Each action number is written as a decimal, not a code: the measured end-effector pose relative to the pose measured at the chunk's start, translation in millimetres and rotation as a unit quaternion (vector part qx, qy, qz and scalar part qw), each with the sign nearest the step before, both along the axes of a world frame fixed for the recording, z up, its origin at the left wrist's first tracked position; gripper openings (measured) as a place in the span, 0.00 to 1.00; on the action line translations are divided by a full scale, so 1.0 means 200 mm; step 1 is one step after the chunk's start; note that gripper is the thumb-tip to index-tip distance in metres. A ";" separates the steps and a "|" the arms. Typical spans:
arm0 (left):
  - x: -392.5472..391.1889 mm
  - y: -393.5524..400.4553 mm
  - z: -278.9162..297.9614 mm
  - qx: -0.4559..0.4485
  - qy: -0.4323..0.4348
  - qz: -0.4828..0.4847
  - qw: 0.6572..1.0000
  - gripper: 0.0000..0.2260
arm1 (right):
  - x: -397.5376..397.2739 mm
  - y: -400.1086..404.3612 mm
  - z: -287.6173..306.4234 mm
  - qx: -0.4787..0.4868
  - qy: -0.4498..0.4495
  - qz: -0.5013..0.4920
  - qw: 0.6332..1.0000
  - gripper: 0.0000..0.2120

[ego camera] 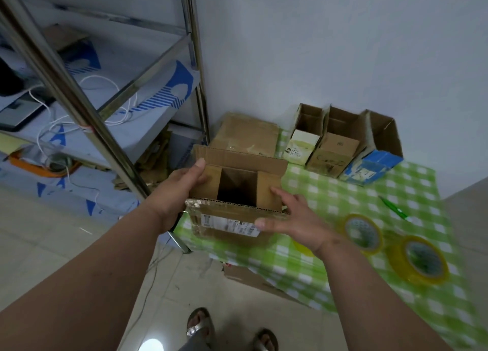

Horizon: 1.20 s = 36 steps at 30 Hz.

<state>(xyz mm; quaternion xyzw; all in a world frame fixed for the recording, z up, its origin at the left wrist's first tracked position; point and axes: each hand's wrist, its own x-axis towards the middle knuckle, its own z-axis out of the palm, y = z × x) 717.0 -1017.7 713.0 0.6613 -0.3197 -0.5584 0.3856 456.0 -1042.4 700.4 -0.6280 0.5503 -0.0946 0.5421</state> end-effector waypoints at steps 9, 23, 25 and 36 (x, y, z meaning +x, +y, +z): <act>0.15 -0.13 -0.08 -0.022 -0.063 -0.129 0.989 0.18 | 0.06 -0.04 -0.08 -0.067 0.022 -0.122 0.990 0.23; 0.21 -0.31 -0.02 -0.062 -0.156 -0.187 0.968 0.37 | 0.10 -0.20 -0.09 -0.073 -0.009 -0.181 0.981 0.49; 0.20 -0.31 -0.03 -0.084 -0.169 -0.178 0.966 0.26 | 0.09 -0.20 -0.09 -0.101 -0.003 -0.192 0.976 0.39; 0.10 -0.31 -0.18 -0.146 -0.313 -0.157 0.925 0.12 | 0.06 -0.21 -0.17 -0.167 0.072 -0.166 0.969 0.12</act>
